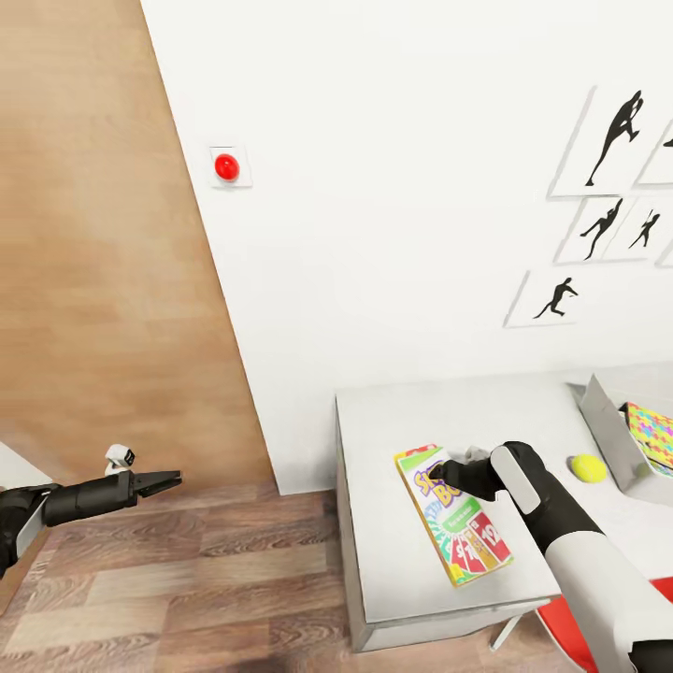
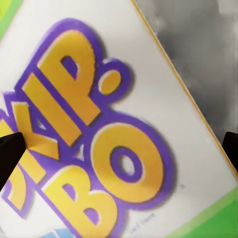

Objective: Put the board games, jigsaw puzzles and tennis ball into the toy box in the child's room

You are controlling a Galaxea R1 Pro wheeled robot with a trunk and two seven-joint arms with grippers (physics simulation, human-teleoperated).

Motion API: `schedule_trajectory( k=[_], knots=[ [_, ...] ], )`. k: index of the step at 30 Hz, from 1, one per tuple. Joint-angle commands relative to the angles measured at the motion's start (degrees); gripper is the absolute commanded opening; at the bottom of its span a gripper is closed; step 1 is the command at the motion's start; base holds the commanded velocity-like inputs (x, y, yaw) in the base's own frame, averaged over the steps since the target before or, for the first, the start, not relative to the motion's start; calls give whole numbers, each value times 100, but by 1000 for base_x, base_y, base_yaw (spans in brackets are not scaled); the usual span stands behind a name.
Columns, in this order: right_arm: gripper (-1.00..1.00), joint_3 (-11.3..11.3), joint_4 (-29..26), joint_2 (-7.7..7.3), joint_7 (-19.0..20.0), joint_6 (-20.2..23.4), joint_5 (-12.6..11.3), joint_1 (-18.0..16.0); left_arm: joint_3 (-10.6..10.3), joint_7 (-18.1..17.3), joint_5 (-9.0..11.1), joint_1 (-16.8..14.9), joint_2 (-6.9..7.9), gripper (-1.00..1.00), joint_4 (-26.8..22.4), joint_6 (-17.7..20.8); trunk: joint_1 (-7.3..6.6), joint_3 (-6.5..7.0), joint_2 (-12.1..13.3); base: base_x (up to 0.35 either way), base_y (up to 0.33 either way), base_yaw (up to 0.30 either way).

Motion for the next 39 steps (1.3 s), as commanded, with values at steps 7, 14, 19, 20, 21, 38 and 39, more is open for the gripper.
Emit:
schedule_trajectory(
  k=[7,14,19,20,21,38,39],
  knots=[
    [100,27,1,-3,-48,13,-105,2,-2,-20,3,-3,0,100,2,60,5,-12,-8,-16,276,0],
    [100,27,1,0,-48,13,-105,2,-2,-20,2,-7,0,100,2,60,5,-12,-8,-95,277,0],
    [100,27,1,-2,-48,13,-105,2,-2,-20,1,-5,0,100,2,60,5,-12,-8,-109,277,0],
    [100,27,1,0,-48,15,-107,2,-2,-20,0,-5,0,100,2,60,5,-12,-8,-110,277,0],
    [100,27,1,-1,-48,16,-107,2,-2,-20,0,-6,0,100,2,60,5,-12,-8,-110,277,0],
    [100,27,1,-3,-48,17,-106,2,5,-20,8,-4,-1,100,2,60,5,-12,-8,-30,85,0],
    [100,27,1,-3,-48,15,-105,2,4,-20,8,-4,-1,100,2,60,5,-12,-8,0,0,0]
  ],
)
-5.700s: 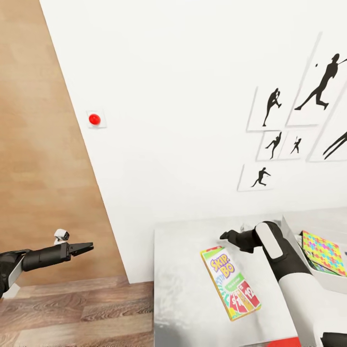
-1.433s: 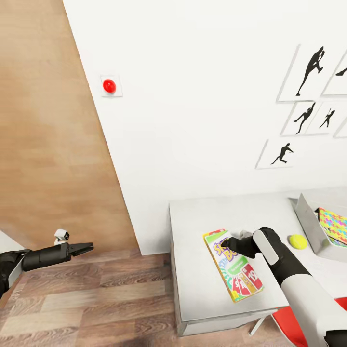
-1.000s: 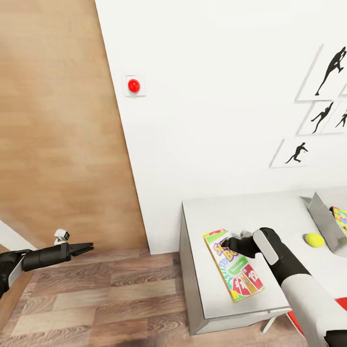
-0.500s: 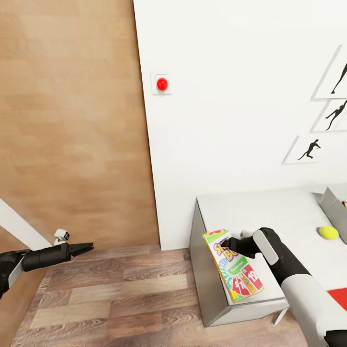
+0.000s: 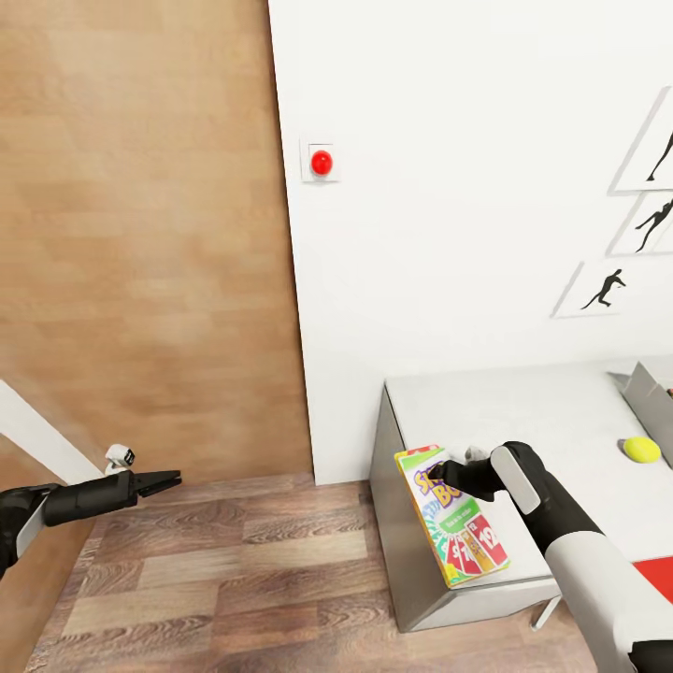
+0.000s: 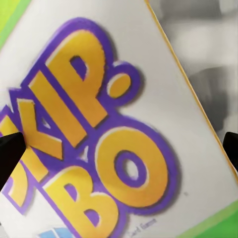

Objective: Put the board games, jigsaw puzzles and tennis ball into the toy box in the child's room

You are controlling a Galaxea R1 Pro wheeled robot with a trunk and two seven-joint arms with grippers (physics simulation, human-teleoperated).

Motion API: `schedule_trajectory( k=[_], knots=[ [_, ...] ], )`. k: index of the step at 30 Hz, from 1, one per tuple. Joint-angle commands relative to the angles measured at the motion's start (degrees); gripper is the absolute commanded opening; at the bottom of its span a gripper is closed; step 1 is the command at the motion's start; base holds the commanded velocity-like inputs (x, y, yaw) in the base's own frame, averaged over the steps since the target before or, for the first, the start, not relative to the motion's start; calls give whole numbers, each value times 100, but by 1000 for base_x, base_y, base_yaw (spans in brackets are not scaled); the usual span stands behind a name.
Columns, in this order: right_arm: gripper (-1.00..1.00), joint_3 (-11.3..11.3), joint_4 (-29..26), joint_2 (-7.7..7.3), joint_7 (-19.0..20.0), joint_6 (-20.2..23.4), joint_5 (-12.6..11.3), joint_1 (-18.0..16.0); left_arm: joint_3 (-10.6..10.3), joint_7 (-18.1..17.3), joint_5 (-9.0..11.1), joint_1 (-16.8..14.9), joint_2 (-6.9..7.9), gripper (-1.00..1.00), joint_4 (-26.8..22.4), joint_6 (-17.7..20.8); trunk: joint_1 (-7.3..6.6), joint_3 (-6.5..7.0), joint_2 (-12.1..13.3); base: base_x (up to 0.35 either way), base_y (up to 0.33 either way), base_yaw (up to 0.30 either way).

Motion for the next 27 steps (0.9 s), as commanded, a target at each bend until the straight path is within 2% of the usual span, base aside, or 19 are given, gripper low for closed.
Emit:
schedule_trajectory(
  k=[1,10,19,24,27],
  knots=[
    [100,25,-5,-6,-53,12,-41,-2,1,-23,-5,-6,0,100,0,60,4,-11,-10,0,1,-5],
    [100,-15,-71,-26,-53,11,-33,7,1,-23,-5,-7,1,100,0,60,4,43,-10,0,0,-74],
    [100,-131,-605,-42,-60,19,-71,75,2,-23,-5,-5,-1,100,0,60,4,118,-10,0,0,-109],
    [100,-298,-1118,-232,-61,101,-100,143,-1,-23,-5,-8,0,100,0,60,4,161,-10,0,0,-110],
    [100,-404,-1618,-326,-56,267,-125,263,-3,-23,-5,-8,-5,100,0,60,4,186,-10,0,0,-111]
  ],
)
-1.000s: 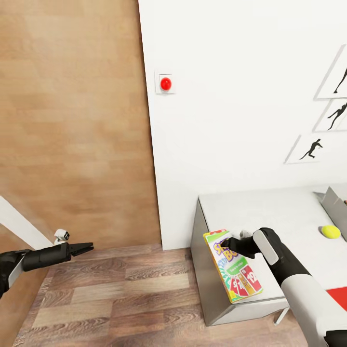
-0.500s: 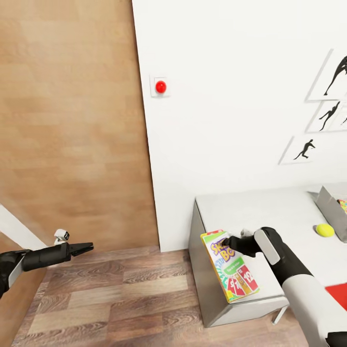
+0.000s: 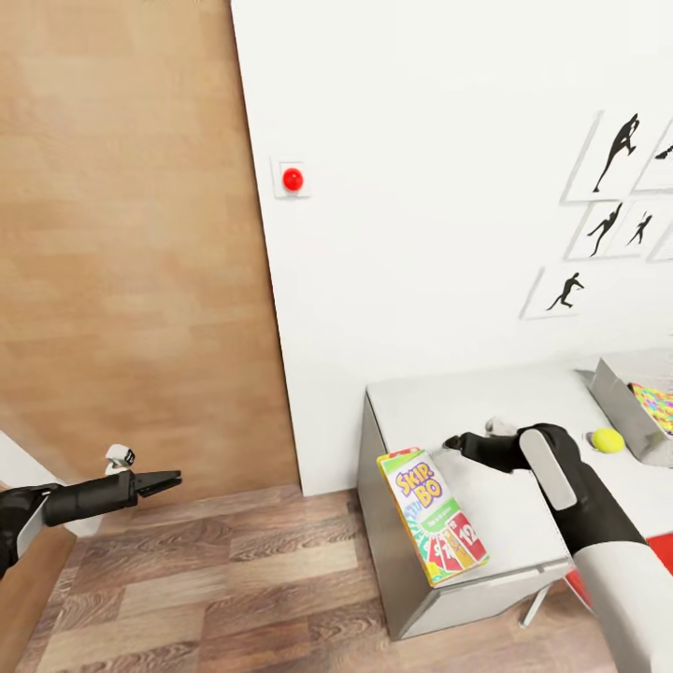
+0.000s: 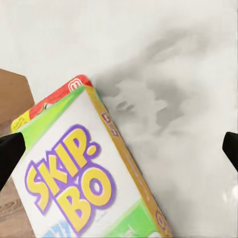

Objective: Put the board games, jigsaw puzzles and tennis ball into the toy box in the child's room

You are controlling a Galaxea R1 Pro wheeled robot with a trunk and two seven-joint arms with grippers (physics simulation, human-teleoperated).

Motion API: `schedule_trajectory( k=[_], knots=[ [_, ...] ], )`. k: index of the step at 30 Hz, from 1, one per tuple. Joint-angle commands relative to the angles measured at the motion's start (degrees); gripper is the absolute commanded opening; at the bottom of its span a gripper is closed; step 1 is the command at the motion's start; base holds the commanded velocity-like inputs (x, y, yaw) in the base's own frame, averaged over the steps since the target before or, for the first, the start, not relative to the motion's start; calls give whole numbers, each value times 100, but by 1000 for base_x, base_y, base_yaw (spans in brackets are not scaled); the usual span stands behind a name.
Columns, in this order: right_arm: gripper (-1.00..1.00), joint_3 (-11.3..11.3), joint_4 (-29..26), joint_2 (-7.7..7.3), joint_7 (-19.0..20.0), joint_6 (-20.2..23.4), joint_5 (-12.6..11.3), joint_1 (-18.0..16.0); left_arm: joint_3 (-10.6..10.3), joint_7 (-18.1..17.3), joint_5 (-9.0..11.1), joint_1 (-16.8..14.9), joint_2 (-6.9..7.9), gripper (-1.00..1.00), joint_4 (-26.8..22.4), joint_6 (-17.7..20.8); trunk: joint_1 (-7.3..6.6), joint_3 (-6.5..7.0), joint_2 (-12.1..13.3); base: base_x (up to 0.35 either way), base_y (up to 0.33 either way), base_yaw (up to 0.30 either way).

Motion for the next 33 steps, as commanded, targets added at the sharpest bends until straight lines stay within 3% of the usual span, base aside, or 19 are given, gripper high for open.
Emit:
schedule_trajectory(
  k=[1,5,8,11,12,14,15,17,20,24,26,27,33],
  knots=[
    [100,-32,-159,-19,-56,67,-76,45,2,-23,-6,-4,0,100,-1,61,4,-2,-11,0,0,-111],
    [100,-382,-946,-60,5,221,-284,376,1,-23,-12,-1,-17,100,-1,61,4,32,-11,0,0,-111],
    [100,-677,-1638,-68,89,221,-717,779,1,-23,-27,1,-86,100,-1,61,4,57,-11,0,0,-111],
    [100,-762,-2013,-69,173,221,-1049,1064,1,-23,-33,1,-119,100,-1,64,4,83,-11,0,0,-110],
    [100,-806,-2239,-67,268,221,-1291,1292,1,-23,-35,0,-134,100,-1,66,4,92,-11,0,0,-109],
    [100,-846,-2433,-65,420,221,-1546,1539,1,-23,-38,1,-143,100,-1,70,4,109,-11,0,0,-106],
    [100,-905,-2584,-59,650,221,-1801,1799,1,-23,-40,1,-150,100,-1,73,4,117,-11,0,0,-89],
    [100,-990,-2689,-39,963,221,-2020,2068,1,-23,-43,0,-153,100,-1,75,4,135,-11,0,0,-68],
    [100,-1156,-2816,34,2009,17,-2300,2724,1,-23,-48,1,-158,100,-1,77,4,162,-11,0,0,-30],
    [100,-1065,-2858,165,3101,-657,-2390,3288,-2,-23,-54,2,-160,100,-1,78,4,198,-11,0,0,-10],
    [100,-941,-2866,200,3505,-956,-2387,3493,-4,-23,-55,3,-163,100,-1,78,4,216,-11,0,0,-5],
    [100,-777,-2870,220,3853,-1240,-2350,3662,-6,-23,-55,3,-175,100,-1,78,4,225,-11,0,0,-3],
    [100,-414,-2876,168,4679,-1814,-2115,3942,-8,-23,-61,3,-263,100,-1,78,4,279,-11,0,0,-1]
  ],
)
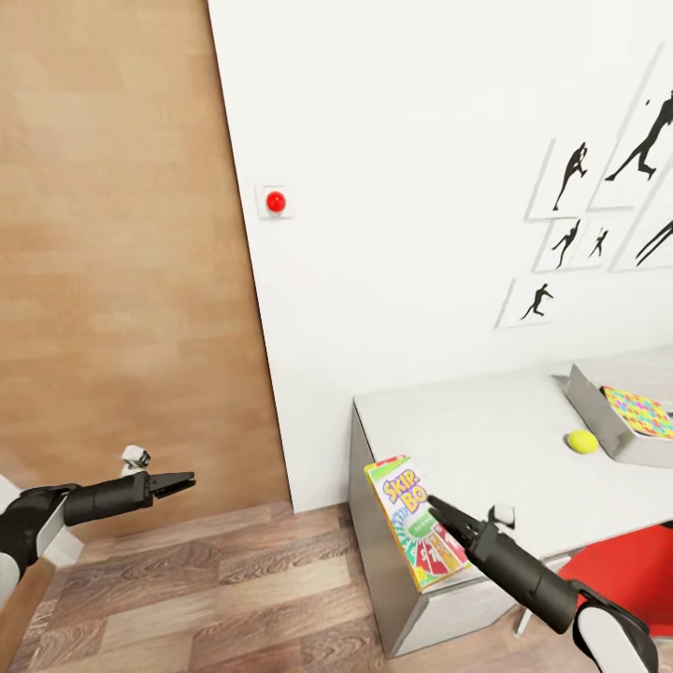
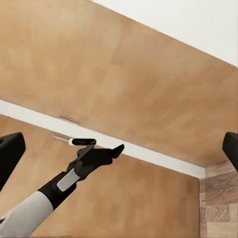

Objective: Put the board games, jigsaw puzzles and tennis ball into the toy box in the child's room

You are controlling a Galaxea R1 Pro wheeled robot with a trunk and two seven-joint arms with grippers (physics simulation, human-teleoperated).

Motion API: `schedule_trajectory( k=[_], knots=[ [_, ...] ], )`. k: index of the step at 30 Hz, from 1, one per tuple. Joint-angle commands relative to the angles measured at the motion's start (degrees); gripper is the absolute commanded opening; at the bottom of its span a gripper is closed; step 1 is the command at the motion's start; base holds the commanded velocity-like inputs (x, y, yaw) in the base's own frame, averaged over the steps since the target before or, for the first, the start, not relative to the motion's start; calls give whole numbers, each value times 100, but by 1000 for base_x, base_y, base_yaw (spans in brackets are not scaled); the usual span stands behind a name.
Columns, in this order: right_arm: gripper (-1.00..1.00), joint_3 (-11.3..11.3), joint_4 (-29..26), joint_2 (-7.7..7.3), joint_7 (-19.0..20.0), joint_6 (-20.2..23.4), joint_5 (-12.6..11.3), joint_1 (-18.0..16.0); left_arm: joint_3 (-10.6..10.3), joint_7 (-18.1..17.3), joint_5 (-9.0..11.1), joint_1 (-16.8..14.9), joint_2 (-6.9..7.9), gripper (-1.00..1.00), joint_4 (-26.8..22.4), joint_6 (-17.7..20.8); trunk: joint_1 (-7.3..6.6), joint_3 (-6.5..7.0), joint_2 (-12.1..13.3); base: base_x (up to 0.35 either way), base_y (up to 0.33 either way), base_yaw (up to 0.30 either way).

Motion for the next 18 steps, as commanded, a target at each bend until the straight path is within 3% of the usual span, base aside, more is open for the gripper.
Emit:
schedule_trajectory(
  k=[1,7,12,18],
  knots=[
    [100,15,-2,-4,88,4,-5,12,2,-18,-4,-4,-7,100,0,61,4,-2,-11,0,0,0],
    [100,42,2,-32,550,-108,68,77,2,40,-1,-5,-52,100,0,65,4,48,-11,0,0,0],
    [100,-105,3,-100,1012,-126,83,96,18,64,0,-8,-75,100,0,74,4,88,-11,0,0,0],
    [100,-176,5,-223,1229,-129,89,107,26,100,7,-6,-131,100,-2,71,4,125,-11,0,0,0]
  ],
)
